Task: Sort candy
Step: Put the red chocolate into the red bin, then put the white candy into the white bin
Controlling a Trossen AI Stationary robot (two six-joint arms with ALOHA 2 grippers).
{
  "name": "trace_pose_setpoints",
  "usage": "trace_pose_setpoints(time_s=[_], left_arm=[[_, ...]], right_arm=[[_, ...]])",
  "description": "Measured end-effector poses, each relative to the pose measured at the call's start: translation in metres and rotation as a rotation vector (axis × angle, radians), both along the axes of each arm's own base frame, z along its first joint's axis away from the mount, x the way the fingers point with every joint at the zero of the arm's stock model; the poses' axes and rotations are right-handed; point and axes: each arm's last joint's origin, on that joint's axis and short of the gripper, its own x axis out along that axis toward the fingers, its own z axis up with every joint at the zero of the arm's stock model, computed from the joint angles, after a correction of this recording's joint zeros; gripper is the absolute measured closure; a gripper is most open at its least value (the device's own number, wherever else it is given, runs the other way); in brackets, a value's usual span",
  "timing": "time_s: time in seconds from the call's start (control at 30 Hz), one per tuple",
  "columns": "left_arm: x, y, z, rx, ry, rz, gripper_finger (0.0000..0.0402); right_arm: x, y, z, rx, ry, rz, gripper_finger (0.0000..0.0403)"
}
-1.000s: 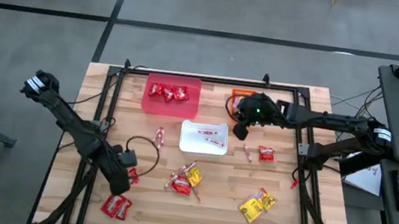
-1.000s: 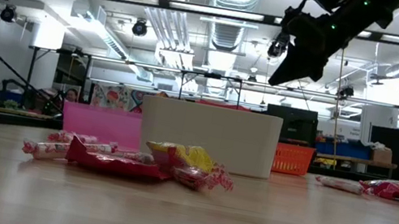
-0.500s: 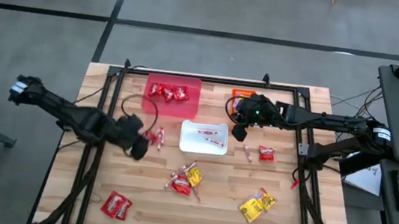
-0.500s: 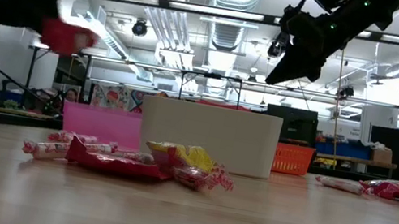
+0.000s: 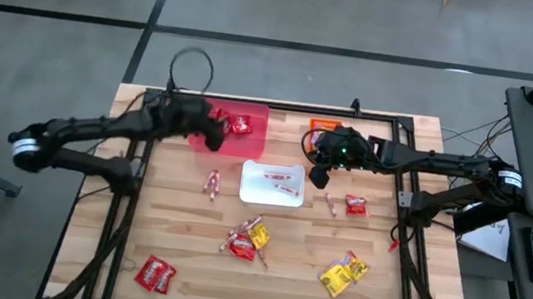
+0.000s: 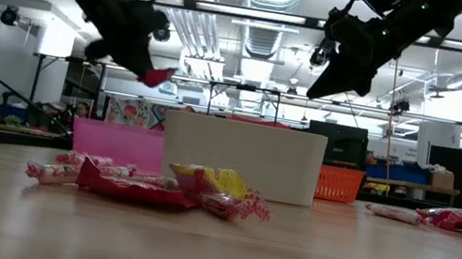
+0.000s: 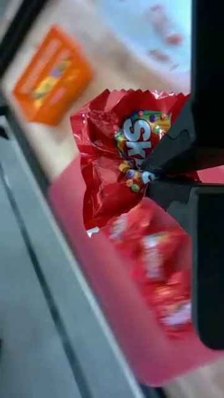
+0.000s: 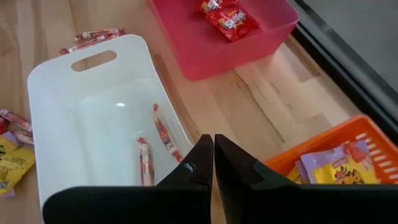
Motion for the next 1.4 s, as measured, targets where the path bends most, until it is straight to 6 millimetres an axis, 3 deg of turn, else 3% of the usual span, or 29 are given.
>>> trace_pose_setpoints(time_s=[0.2, 0.43, 0.6, 0.87, 1.07, 1.4], left_arm=[[-0.004, 0.05, -0.027, -0.099, -0.007, 0.051, 0.0401], [0.0, 0.063, -0.057, -0.192, 0.084, 0.095, 0.0401], [0.001, 0.063, -0.064, -0.216, 0.117, 0.096, 0.0379], [-0.005, 0.058, -0.058, -0.225, 0.138, 0.094, 0.0317], [-0.013, 0.05, -0.056, -0.276, 0.201, 0.096, 0.0294], [-0.006, 0.018, -0.024, -0.176, 0.101, -0.032, 0.0292]], right_arm=[[-0.003, 0.001, -0.009, 0.043, 0.014, -0.033, 0.0394], [-0.004, 0.001, -0.012, 0.062, 0.015, -0.051, 0.0394], [-0.004, 0.001, -0.012, 0.063, 0.011, -0.052, 0.0394], [-0.003, 0.001, -0.011, 0.063, 0.008, -0.052, 0.0394], [-0.003, 0.001, -0.011, 0.064, 0.005, -0.054, 0.0394], [-0.006, 0.001, -0.014, 0.151, 0.013, -0.13, 0.0394]])
